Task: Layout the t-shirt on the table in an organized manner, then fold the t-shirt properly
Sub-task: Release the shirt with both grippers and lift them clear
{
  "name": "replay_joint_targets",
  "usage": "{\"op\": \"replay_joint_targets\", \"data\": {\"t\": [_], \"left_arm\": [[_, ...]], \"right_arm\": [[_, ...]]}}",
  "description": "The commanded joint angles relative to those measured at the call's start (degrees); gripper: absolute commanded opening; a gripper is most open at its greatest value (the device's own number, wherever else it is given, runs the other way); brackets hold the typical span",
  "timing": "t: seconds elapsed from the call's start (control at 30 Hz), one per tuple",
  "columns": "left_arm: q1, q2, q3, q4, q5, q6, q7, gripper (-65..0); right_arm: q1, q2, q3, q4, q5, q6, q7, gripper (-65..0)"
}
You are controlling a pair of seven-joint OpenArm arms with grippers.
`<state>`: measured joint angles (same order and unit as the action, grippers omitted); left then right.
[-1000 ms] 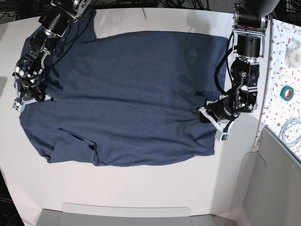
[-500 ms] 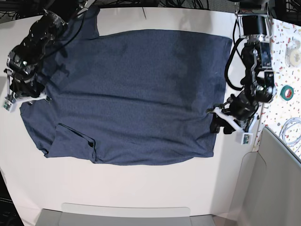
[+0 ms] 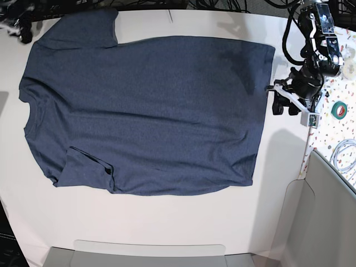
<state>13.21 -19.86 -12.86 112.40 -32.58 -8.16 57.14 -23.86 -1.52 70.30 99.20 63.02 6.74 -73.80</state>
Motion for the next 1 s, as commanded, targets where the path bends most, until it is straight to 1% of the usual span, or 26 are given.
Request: {"op": "replay_joint_targets", "data": {"t": [0.0,0.07,0.17,0.2,0.23,0.37,0.47,0.53,0.6,0.67,0.73,0.87,0.97], "left_arm": [[0.02,-0.93,-0.37,1.05,-0.43,-0.14,-1.36,-36.4],[0.46,-0.93,-0.19,1.05,-0.43,-0.14,-1.36,-36.4],[0.55,-0.93,0.25,1.05,-0.43,-0.14,-1.36,-36.4],[0.55,-0.76,0.25,1.05,-0.43,-0.14,-1.36,-36.4],[0.63,-0.67,0.25,1.05,-0.43,-0.14,-1.36,-36.4],[1.34,-0.67,0.25,1.05,-0.43,-0.14,-1.36,-36.4],[1.34,-0.67,0.25,1.05,-0.43,-0.14,-1.36,-36.4],[1.34,-0.67,0.25,1.05,-0.43,-0.14,-1.36,-36.4],[1.34,-0.67,0.07,1.05,-0.43,-0.14,-1.36,-36.4],[1.34,-0.67,-0.19,1.05,-0.43,-0.14,-1.36,-36.4],[1.34,-0.67,-0.19,1.05,-0.43,-0.14,-1.36,-36.4],[1.25,-0.76,-0.28,1.05,-0.43,-0.14,-0.84,-36.4],[1.25,-0.67,-0.28,1.05,-0.43,-0.14,-0.66,-36.4]], "right_arm": [[-0.89,0.77,0.16,-1.04,3.31,-0.37,0.00,-37.8],[-0.98,0.77,0.16,-3.68,3.74,0.51,0.00,-34.9],[-0.98,0.77,0.16,-4.91,3.83,5.43,0.00,-34.3],[-0.54,0.77,0.16,-4.91,3.83,6.84,-0.09,-34.3],[-0.19,0.77,0.16,-4.91,3.83,7.54,-0.09,-34.3],[1.13,1.12,0.16,-5.26,3.48,7.72,-0.09,-34.3],[2.54,0.68,-0.19,-5.35,0.40,7.81,-0.09,-34.3],[2.80,-0.11,-2.13,-5.97,-1.71,7.98,-0.09,-34.3],[2.80,-0.55,-3.71,-6.93,-2.50,7.98,-0.09,-34.3],[2.45,-1.60,-6.08,-7.73,-2.50,8.07,-0.09,-34.3],[1.22,-1.95,-8.11,-7.90,-2.58,8.07,0.00,-34.3],[-0.89,-1.95,-10.83,-7.99,-2.50,8.07,0.00,-34.3],[-2.65,-1.60,-11.53,-7.81,-2.32,8.07,0.00,-34.3]]}}
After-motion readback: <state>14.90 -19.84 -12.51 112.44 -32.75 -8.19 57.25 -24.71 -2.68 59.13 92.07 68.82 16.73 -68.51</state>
